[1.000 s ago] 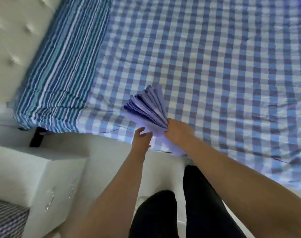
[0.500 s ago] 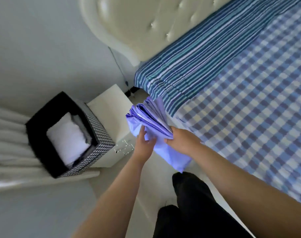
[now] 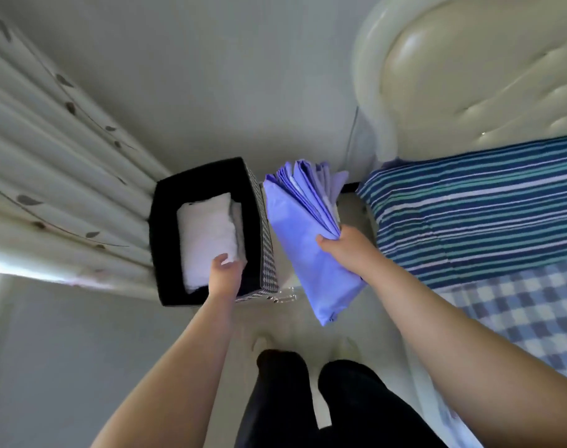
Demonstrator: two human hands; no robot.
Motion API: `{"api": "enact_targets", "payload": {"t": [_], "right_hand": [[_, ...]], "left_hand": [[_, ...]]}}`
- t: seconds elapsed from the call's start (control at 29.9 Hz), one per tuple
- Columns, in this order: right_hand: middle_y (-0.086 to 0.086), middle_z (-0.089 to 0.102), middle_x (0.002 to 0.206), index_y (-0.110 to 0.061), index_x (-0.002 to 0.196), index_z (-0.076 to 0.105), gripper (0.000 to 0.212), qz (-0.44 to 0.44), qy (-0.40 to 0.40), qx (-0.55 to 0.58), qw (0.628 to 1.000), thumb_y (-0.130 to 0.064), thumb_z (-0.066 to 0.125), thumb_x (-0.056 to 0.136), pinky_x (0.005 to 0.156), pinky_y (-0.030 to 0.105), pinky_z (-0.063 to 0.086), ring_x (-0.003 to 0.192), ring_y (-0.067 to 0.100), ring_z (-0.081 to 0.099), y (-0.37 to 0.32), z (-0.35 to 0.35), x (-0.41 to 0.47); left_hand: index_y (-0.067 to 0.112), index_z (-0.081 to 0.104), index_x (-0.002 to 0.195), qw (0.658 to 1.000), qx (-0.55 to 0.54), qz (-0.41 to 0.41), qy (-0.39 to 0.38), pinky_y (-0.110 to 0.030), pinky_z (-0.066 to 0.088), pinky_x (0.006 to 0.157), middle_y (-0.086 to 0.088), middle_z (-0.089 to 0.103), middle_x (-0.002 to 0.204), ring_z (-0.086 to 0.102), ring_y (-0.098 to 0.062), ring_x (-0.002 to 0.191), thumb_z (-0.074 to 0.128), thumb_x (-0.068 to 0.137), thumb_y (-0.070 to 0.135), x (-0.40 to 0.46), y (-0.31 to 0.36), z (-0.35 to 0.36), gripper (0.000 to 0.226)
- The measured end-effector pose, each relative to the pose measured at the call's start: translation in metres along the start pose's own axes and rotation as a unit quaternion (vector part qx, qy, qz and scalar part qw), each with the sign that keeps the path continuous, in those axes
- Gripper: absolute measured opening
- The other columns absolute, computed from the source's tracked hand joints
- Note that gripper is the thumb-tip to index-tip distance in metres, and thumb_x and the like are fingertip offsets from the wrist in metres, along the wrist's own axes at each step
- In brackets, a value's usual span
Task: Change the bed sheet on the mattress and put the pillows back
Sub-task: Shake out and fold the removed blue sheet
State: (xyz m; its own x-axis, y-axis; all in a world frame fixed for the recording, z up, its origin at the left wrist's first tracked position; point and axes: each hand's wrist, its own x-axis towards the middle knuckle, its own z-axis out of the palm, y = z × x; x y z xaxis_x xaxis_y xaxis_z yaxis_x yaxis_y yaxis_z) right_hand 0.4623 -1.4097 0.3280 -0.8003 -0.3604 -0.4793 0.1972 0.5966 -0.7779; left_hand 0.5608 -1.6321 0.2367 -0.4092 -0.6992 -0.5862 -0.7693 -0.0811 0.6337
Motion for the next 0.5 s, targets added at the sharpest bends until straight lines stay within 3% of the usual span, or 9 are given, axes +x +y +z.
{"api": "enact_targets", "payload": {"t": [0.1, 0.2, 0.37, 0.5], "right_hand": [[-0.002, 0.062, 0.092, -0.029, 0.101, 0.059, 0.01, -0.005, 0.005, -0.001, 1.0, -0.028, 0.057, 0.092, 0.072, 0.026, 0.041, 0.086, 0.019, 0.057, -0.031, 0.01, 0.035], [-0.004, 0.062, 0.086, -0.031, 0.094, 0.057, 0.003, 0.004, 0.023, 0.016, 1.0, -0.029, 0.058, 0.092, 0.069, 0.027, 0.042, 0.081, 0.019, 0.057, -0.057, 0.025, 0.067], [-0.001, 0.062, 0.083, -0.03, 0.1, 0.056, 0.008, 0.033, 0.058, 0.014, 0.998, -0.033, 0.055, 0.093, 0.066, 0.03, 0.041, 0.076, 0.022, 0.057, -0.08, 0.079, 0.107], [-0.005, 0.06, 0.088, -0.03, 0.117, 0.055, 0.024, 0.051, 0.072, -0.038, 0.995, -0.037, 0.051, 0.094, 0.065, 0.029, 0.038, 0.079, 0.02, 0.056, -0.085, 0.119, 0.13]], "left_hand": [[0.013, 0.042, 0.138, 0.998, -0.006, -0.058, 0.03, -0.031, 0.04, 0.095, -0.012, 0.054, 0.13, 0.053, -0.03, 0.109, 0.055, 0.093, 0.024, 0.048, -0.014, -0.032, 0.049], [0.012, 0.038, 0.142, 0.994, 0.046, -0.096, 0.026, -0.035, 0.039, 0.099, -0.012, 0.048, 0.138, 0.05, -0.034, 0.121, 0.062, 0.087, 0.03, 0.099, -0.031, -0.055, 0.063], [0.012, 0.041, 0.139, 0.98, 0.132, -0.144, -0.047, -0.046, 0.049, 0.096, -0.014, 0.049, 0.134, 0.052, -0.037, 0.117, 0.069, 0.057, 0.057, 0.192, -0.061, -0.077, 0.098], [-0.001, 0.025, 0.146, 0.973, 0.15, -0.169, -0.053, -0.04, 0.037, 0.107, -0.022, 0.038, 0.144, 0.041, -0.039, 0.13, 0.075, 0.077, 0.037, 0.225, -0.061, -0.079, 0.093]]}}
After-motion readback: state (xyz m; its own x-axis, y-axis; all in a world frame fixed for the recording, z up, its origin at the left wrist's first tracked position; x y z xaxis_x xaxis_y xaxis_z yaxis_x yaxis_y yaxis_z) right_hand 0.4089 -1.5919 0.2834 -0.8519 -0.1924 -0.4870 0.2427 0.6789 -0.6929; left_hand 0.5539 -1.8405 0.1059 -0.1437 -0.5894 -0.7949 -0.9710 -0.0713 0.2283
